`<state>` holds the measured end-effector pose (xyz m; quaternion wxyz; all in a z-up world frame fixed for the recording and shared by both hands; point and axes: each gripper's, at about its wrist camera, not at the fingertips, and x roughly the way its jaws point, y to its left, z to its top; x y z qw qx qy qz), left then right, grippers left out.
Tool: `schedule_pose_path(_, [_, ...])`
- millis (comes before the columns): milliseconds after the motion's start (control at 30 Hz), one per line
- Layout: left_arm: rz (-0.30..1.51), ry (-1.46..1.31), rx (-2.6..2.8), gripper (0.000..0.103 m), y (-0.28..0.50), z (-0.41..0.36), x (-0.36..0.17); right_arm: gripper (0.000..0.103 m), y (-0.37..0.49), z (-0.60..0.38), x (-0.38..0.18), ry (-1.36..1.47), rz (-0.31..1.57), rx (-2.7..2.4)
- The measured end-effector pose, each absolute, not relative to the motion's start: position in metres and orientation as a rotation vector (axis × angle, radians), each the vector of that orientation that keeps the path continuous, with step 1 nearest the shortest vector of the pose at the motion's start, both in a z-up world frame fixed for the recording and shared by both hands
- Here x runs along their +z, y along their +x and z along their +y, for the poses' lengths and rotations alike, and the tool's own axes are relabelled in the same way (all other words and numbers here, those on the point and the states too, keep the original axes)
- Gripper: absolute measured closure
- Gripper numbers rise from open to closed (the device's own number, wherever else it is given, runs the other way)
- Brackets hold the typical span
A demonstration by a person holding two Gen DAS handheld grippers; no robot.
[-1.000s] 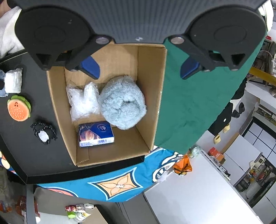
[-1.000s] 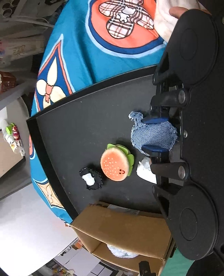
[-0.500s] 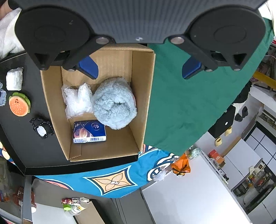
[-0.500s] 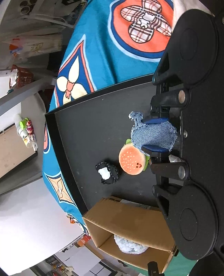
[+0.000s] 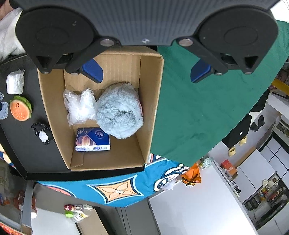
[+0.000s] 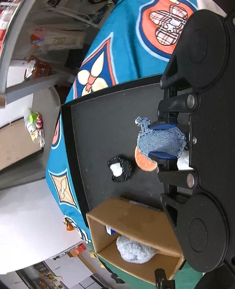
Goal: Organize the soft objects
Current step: 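Carry the blue denim plush with the right gripper into the box and release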
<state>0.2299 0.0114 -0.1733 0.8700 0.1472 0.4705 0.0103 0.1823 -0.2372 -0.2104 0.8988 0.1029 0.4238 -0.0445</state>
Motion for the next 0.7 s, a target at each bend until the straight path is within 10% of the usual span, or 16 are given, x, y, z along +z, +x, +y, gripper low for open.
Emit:
schedule_pose_path(467, [0.984,0.241,0.028,0.005,0.231,0.025,-0.174,0.077,0.202,-0.185,-0.171,0.115,0.817,-0.008])
schedule_pose_path(700, [1.020,0.208,0.025,0.028,0.235,0.032,-0.180,0.077,0.213,-0.161,-0.156,0.099,0.796,0.026])
